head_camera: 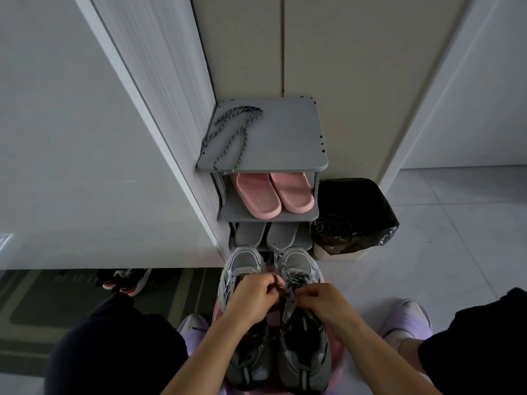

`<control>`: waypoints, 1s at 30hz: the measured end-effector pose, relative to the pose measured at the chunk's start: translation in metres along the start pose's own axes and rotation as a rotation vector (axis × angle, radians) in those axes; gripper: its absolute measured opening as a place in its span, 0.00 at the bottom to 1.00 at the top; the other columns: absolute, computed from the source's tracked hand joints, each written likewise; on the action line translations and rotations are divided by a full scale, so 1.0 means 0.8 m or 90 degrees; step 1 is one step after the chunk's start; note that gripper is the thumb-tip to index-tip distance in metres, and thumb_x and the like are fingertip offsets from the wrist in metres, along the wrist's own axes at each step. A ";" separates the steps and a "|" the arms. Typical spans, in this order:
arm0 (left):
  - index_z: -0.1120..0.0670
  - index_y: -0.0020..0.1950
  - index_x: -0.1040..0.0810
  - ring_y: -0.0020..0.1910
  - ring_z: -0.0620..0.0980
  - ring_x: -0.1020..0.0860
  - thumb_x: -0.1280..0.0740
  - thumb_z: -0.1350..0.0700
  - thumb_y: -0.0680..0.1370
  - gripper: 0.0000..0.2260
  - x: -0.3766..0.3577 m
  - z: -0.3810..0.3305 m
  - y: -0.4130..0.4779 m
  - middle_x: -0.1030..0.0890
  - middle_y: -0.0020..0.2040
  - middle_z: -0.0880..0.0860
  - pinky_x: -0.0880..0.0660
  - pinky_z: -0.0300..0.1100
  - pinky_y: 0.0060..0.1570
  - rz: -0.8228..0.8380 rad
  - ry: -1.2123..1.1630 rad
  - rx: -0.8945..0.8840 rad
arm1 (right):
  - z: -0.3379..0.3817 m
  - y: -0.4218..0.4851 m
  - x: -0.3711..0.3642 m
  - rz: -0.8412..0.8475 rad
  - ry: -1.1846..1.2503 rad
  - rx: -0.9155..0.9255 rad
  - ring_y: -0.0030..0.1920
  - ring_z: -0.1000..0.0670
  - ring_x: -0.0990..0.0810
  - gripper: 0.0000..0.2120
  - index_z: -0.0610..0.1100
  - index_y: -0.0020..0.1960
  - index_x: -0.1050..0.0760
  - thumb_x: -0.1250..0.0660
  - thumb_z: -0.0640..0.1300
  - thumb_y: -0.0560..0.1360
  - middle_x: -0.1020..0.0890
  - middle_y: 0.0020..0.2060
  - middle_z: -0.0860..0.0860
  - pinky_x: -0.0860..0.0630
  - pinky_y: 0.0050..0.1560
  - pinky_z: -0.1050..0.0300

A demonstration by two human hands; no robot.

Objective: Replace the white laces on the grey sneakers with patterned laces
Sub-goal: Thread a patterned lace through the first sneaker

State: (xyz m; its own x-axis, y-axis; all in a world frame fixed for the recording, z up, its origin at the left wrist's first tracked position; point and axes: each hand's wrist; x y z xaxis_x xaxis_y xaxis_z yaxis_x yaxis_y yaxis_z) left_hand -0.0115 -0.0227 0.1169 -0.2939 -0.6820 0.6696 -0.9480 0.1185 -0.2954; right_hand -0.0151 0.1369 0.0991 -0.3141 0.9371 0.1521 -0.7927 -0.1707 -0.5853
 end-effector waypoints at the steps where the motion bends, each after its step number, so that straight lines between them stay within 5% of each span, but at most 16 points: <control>1: 0.53 0.56 0.21 0.48 0.47 0.20 0.37 0.60 0.76 0.11 -0.001 -0.002 -0.001 0.19 0.53 0.51 0.26 0.35 0.49 0.012 0.017 -0.011 | 0.000 0.000 -0.001 0.002 0.006 0.003 0.36 0.50 0.21 0.09 0.46 0.36 0.17 0.31 0.34 0.67 0.18 0.31 0.48 0.25 0.43 0.56; 8: 0.56 0.55 0.23 0.51 0.51 0.22 0.36 0.49 0.77 0.13 -0.010 -0.008 0.003 0.20 0.52 0.53 0.26 0.46 0.53 0.064 0.080 -0.007 | -0.002 0.000 -0.003 -0.001 0.009 0.019 0.36 0.50 0.23 0.08 0.42 0.39 0.18 0.33 0.32 0.68 0.20 0.33 0.47 0.27 0.40 0.58; 13: 0.59 0.50 0.19 0.41 0.44 0.23 0.35 0.58 0.77 0.07 -0.009 -0.007 0.010 0.22 0.42 0.51 0.28 0.33 0.44 0.009 -0.060 0.048 | -0.003 0.001 -0.002 -0.004 0.015 0.005 0.36 0.48 0.23 0.08 0.43 0.38 0.18 0.33 0.32 0.67 0.19 0.33 0.45 0.26 0.41 0.55; 18: 0.52 0.38 0.25 0.26 0.37 0.24 0.34 0.67 0.75 0.11 -0.005 -0.007 0.011 0.22 0.32 0.50 0.24 0.35 0.35 0.000 -0.225 0.119 | 0.001 0.000 0.000 -0.012 0.032 -0.008 0.35 0.50 0.22 0.11 0.46 0.35 0.20 0.32 0.31 0.68 0.19 0.30 0.49 0.25 0.40 0.60; 24: 0.51 0.36 0.26 0.29 0.42 0.24 0.31 0.65 0.73 0.11 -0.009 -0.006 0.013 0.22 0.32 0.48 0.25 0.34 0.36 -0.028 -0.197 0.111 | 0.003 -0.003 0.000 -0.007 0.047 -0.009 0.33 0.52 0.20 0.10 0.46 0.36 0.19 0.31 0.32 0.67 0.18 0.30 0.50 0.22 0.39 0.63; 30: 0.51 0.38 0.27 0.33 0.40 0.26 0.31 0.61 0.74 0.09 -0.014 -0.004 0.008 0.24 0.35 0.46 0.31 0.24 0.32 -0.097 -0.114 0.086 | 0.003 -0.004 0.001 -0.006 0.044 -0.015 0.37 0.48 0.19 0.08 0.46 0.37 0.19 0.30 0.33 0.67 0.17 0.33 0.47 0.21 0.48 0.54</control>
State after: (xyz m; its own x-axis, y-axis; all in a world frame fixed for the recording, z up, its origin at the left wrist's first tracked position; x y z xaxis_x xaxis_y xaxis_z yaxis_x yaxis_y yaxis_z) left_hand -0.0151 -0.0122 0.1098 -0.1108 -0.8029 0.5857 -0.9514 -0.0846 -0.2960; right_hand -0.0141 0.1375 0.1026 -0.2690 0.9576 0.1036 -0.7825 -0.1545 -0.6032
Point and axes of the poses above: each hand's wrist, its own y-axis towards the middle knuckle, its own x-axis out of the back of the hand, z = x × y
